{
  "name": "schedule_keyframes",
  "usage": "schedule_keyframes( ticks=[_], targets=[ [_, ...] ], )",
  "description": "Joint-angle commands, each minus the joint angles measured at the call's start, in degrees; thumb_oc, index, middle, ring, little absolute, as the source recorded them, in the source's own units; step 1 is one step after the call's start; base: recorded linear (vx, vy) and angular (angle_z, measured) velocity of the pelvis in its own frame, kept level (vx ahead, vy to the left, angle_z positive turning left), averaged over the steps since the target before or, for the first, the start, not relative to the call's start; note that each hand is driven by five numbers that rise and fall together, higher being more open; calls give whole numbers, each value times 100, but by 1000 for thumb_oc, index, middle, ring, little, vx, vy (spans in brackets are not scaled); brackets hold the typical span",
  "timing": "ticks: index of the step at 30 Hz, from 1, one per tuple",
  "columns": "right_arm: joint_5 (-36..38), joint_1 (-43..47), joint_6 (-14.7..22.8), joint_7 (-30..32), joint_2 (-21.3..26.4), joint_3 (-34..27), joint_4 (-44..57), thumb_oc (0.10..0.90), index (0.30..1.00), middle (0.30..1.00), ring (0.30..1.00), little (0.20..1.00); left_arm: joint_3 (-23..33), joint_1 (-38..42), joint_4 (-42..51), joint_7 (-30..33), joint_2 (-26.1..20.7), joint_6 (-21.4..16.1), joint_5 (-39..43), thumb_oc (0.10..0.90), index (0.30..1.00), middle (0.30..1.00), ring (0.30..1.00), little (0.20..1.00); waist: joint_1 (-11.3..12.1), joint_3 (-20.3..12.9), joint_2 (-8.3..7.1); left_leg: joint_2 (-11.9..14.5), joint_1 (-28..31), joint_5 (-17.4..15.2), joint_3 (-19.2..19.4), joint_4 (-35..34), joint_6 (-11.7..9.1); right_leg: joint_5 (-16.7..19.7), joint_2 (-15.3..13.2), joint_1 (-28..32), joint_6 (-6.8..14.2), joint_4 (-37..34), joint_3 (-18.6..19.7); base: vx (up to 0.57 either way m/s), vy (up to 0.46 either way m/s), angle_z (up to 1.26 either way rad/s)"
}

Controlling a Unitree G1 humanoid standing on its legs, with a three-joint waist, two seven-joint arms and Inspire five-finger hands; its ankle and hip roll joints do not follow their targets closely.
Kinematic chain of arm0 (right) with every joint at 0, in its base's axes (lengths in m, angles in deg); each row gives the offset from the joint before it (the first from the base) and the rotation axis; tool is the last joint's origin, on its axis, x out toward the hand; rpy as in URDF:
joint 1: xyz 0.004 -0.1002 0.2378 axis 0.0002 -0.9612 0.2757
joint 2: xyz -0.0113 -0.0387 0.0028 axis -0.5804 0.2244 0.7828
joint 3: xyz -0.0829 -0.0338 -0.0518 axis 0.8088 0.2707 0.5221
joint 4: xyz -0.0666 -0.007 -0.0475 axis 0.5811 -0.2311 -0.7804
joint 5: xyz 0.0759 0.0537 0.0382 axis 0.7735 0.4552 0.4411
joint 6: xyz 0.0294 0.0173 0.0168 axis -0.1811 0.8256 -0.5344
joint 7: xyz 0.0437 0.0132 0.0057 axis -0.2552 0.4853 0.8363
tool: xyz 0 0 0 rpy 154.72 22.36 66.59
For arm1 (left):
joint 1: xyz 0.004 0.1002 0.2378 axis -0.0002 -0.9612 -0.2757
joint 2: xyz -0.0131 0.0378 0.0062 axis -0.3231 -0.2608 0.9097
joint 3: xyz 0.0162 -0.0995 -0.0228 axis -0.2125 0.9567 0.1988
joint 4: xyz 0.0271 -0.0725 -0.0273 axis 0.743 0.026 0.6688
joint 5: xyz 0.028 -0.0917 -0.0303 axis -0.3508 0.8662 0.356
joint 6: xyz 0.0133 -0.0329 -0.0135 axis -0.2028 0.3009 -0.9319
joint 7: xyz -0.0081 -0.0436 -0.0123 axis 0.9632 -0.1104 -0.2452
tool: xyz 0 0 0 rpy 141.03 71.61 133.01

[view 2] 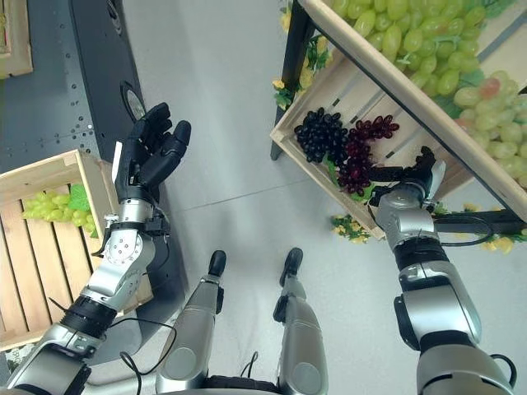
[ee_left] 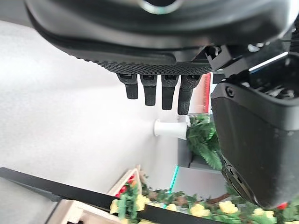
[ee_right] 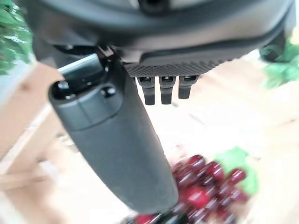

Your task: Pick up the fruits from the basket on one side to the basket on the other side

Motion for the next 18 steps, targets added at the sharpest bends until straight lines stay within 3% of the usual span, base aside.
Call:
schedule_keyframes(
  ticks=[1, 4, 6, 10, 12, 14, 18],
  targets=[
    [-7, 73, 1379, -676, 195, -201, 1052, 800, 900, 900, 900, 900, 418, 194, 910, -25, 16, -436, -251, 800, 900, 900, 900, 900, 99, -79, 60, -219, 801, 559, 475, -1384, 281, -1011, 24, 573, 190, 1000, -351, 67, 87, 2],
    [-196, -330, 1796, -1058, -90, -345, 1585, 800, 900, 900, 900, 900, 474, 92, 835, -25, 154, -488, -321, 800, 900, 900, 900, 900, 40, -79, 154, -216, 1149, 576, 646, -1574, 273, -1051, -34, 864, 224, 952, -411, 79, 129, 17],
    [-304, -746, 2336, -1253, -417, -521, 2061, 800, 900, 900, 900, 900, 494, 28, 781, -141, 285, -539, -380, 800, 900, 900, 900, 900, -1, -164, 209, -244, 1372, 590, 773, -1770, 279, -1064, -83, 1081, 267, 856, -520, 45, 112, 53],
    [-242, -1183, 2696, -1628, -845, -599, 2696, 800, 900, 900, 900, 900, 547, -200, 748, -132, 362, -598, -469, 800, 900, 900, 900, 900, -8, -363, 217, -265, 1601, 601, 715, -2003, 324, -1046, -145, 1224, 349, 759, -519, 39, 130, 35],
    [-121, -1360, 2722, -1815, -997, -623, 2906, 800, 900, 900, 900, 900, 588, -311, 765, -131, 364, -575, -485, 800, 900, 900, 900, 900, -4, -461, 221, -270, 1698, 604, 680, -2104, 334, -1039, -156, 1304, 377, 699, -507, 63, 105, 6],
    [195, -1927, 2639, -2376, -1370, -631, 3319, 800, 900, 900, 900, 900, 701, -611, 784, -129, 397, -517, -567, 800, 900, 900, 900, 900, -7, -732, 233, -317, 1883, 613, 628, -2286, 349, -1021, -186, 1508, 422, 534, -460, 69, 148, 4],
    [456, -2404, 2415, -3054, -1562, -416, 3523, 800, 900, 900, 900, 900, 740, -905, 816, -15, 420, -422, -632, 800, 900, 900, 900, 900, 30, -992, 216, -382, 2012, 607, 536, -2356, 381, -1001, -233, 1662, 442, 430, -466, 49, 125, 4]
  ],
)
